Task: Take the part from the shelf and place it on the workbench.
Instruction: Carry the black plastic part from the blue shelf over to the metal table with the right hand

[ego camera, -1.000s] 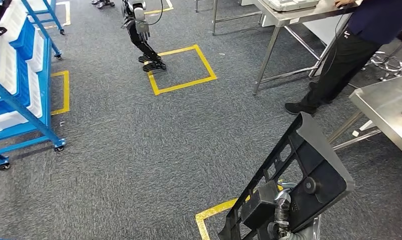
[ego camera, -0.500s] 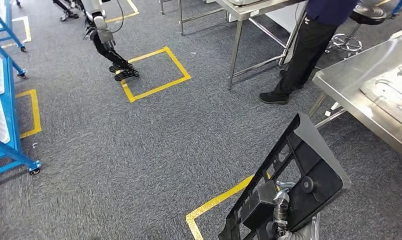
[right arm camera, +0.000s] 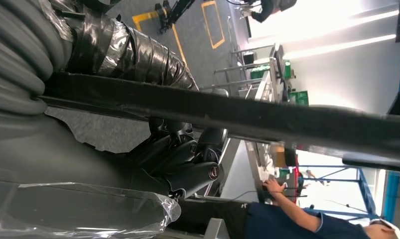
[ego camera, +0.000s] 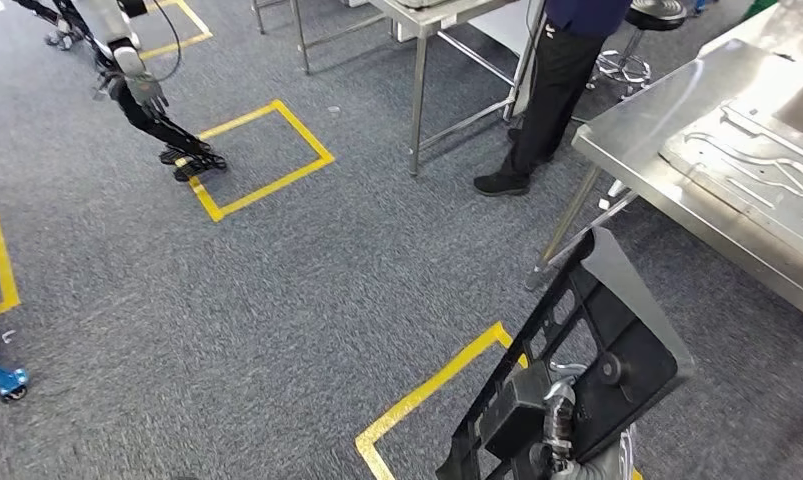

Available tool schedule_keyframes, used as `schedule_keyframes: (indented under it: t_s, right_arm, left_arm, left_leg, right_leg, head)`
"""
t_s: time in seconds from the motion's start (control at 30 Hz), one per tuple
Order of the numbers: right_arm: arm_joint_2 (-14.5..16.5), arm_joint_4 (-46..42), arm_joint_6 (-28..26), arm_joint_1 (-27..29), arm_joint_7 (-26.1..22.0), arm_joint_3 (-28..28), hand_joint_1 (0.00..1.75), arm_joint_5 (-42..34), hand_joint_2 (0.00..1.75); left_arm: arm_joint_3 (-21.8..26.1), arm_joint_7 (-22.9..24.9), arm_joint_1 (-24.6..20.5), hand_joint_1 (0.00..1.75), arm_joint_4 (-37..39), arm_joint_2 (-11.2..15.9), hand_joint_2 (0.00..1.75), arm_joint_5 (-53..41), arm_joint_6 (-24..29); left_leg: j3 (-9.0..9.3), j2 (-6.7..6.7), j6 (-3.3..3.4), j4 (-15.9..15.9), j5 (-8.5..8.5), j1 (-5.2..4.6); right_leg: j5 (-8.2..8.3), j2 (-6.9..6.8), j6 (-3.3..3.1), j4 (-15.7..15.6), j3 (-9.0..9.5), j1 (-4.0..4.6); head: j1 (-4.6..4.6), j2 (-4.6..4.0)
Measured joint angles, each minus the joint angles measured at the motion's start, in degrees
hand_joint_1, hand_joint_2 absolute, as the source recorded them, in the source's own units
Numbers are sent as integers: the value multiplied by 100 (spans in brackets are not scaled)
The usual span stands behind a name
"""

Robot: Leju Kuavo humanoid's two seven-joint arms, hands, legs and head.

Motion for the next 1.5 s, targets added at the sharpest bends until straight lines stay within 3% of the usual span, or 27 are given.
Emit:
schedule_keyframes:
  t_s: [0.07,0.1,0.17,0.2,0.3,0.37,0.43,0.5,0.53,0.57,0.63,0.67,0.7,0.8,0.87,0.93,1.0,1.03,1.1,1.17,1.2,1.23,1.27,1.33,1.37,1.43,1.5]
  right_arm:
    - [0,1,-7,-11,1,1,175,7,175]
    - [0,3,-9,-14,1,1,175,9,175]
    - [-1,15,-17,-11,2,0,175,12,175]
    - [-1,22,-19,-10,2,0,175,13,175]
    - [-2,34,-19,-17,3,0,175,15,175]
    - [-2,36,-19,-22,4,0,175,19,175]
    - [-1,38,-20,-13,5,0,175,22,175]
    - [1,39,-20,-11,6,0,175,23,175]
    - [2,40,-20,-18,6,1,175,24,175]
    - [2,41,-19,-25,6,1,175,25,175]
    - [1,47,-19,-29,6,1,175,25,175]
    - [1,50,-19,-26,7,0,175,25,175]
    - [1,52,-19,-25,8,0,175,25,175]
    - [1,52,-22,-29,28,0,175,28,175]
    - [1,52,-25,-30,43,1,175,31,175]
    - [1,52,-40,-25,54,2,175,32,175]
    - [-1,51,-72,-22,69,2,175,32,175]
    - [-1,50,-83,-28,74,2,175,33,175]
    - [-2,51,-90,-41,79,2,175,36,175]
    - [-3,57,-94,-42,88,2,175,40,175]
    - [-4,63,-99,-41,95,2,175,43,175]
    - [-5,68,-108,-41,105,2,175,45,175]
    - [-6,71,-117,-42,117,2,175,47,175]
    - [-7,74,-136,-54,142,3,175,47,175]
    - [-7,77,-149,-60,150,3,175,47,175]
    - [-8,83,-171,-60,160,4,175,47,175]
    - [-9,86,-181,-57,168,6,175,47,175]
  left_arm:
    - [3,-1,9,0,-1,-2,175,1,-1]
    - [9,1,17,0,-1,0,175,2,-1]
    - [26,3,22,0,-1,2,175,2,-3]
    - [32,3,19,0,-1,3,175,3,-6]
    - [36,3,8,0,-1,3,175,4,-26]
    - [37,3,4,0,-1,3,175,5,-38]
    - [37,3,-10,0,-1,3,175,9,-43]
    - [37,2,-29,0,-1,2,175,14,-45]
    - [37,2,-33,0,-1,3,175,16,-45]
    - [38,2,-31,0,-1,5,175,19,-45]
    - [39,4,-10,0,-1,12,175,24,-45]
    - [40,4,2,0,-1,14,175,24,-45]
    - [41,5,10,0,-1,14,175,24,-46]
    - [43,6,13,0,-1,15,175,20,-51]
    - [46,8,8,0,-1,16,175,18,-57]
    - [57,11,-1,0,-1,14,175,18,-61]
    - [70,11,-9,0,-1,7,175,18,-67]
    - [78,10,-9,0,-1,3,175,15,-71]
    - [98,11,5,0,-1,2,175,9,-75]
    - [121,12,15,0,-1,3,175,6,-76]
    - [127,12,14,0,-1,3,175,4,-76]
    - [130,12,10,0,-1,3,175,2,-78]
    - [131,12,5,0,-1,2,175,-1,-79]
    - [132,12,-1,0,-1,1,175,-6,-80]
    - [133,12,-4,0,-1,1,175,-8,-80]
    - [133,12,-21,0,-1,0,175,-9,-81]
    - [133,9,-41,0,-1,-2,175,-10,-82]
  left_leg:
    - [10,131,49,-22,-2,-3]
    - [12,202,60,-22,-11,-8]
    - [29,335,62,-21,-35,-12]
    - [51,392,56,-20,-52,-12]
    - [147,529,4,-19,-123,-26]
    - [184,615,-56,-32,-155,-47]
    - [228,702,-118,-64,-178,-56]
    - [211,573,-174,74,-304,-46]
    - [106,444,-194,315,-444,-35]
    - [-65,315,-208,667,-609,-30]
    - [-461,215,-230,1372,-843,-28]
    - [-570,206,-237,1510,-809,-27]
    - [-575,199,-238,1424,-659,-24]
    - [-201,-11,-199,407,-65,-9]
    - [-71,-145,-146,89,-4,-22]
    - [-57,-89,-82,55,2,-27]
    - [-35,16,0,-1,38,-2]
    - [-27,76,36,-28,53,12]
    - [-23,201,74,-36,49,1]
    - [-17,335,76,-34,32,-3]
    - [-6,393,70,-33,20,-2]
    - [14,446,58,-33,6,-1]
    - [41,492,41,-34,-12,-1]
    - [90,572,-17,-29,-54,-24]
    - [109,612,-49,-30,-71,-35]
    - [150,704,-115,-56,-87,-45]
    - [161,637,-174,11,-175,-27]
  right_leg:
    - [-334,-250,47,618,-303,-8]
    - [-485,-285,66,987,-495,-23]
    - [-511,-313,92,1337,-692,-48]
    - [-358,-338,93,1187,-624,-57]
    - [154,-582,23,98,-70,-16]
    - [185,-674,-29,-200,62,41]
    - [200,-571,-80,-256,70,34]
    - [232,-474,-150,-353,136,-3]
    - [246,-433,-184,-392,168,-22]
    - [247,-390,-208,-401,180,-14]
    - [240,-275,-235,-388,179,-6]
    - [232,-207,-237,-376,180,-4]
    - [222,-139,-234,-359,184,-4]
    - [168,49,-180,-271,182,-3]
    - [156,148,-116,-231,143,-6]
    - [173,235,-49,-243,115,-10]
    - [90,108,9,-130,60,-1]
    - [-40,-17,36,75,-36,-1]
    - [-393,-237,85,758,-370,-23]
    - [-534,-300,126,1265,-634,-58]
    - [-444,-319,138,1235,-624,-73]
    - [-264,-353,139,988,-502,-84]
    - [-52,-437,126,594,-298,-87]
    - [184,-623,75,-75,40,-45]
    - [206,-673,45,-225,108,-19]
    - [194,-597,-14,-266,102,8]
    - [219,-496,-87,-330,139,-16]
  head:
    - [5,0]
    - [5,0]
    - [5,0]
    - [5,0]
    - [5,0]
    - [2,0]
    - [-2,0]
    - [-4,0]
    - [-7,0]
    - [-8,0]
    - [-11,0]
    - [-12,0]
    - [-13,0]
    - [-12,0]
    - [-12,0]
    - [-11,0]
    - [-6,0]
    - [-2,0]
    - [4,0]
    - [4,0]
    - [5,0]
    - [5,0]
    - [5,0]
    - [4,0]
    - [3,0]
    - [1,0]
    - [-1,0]
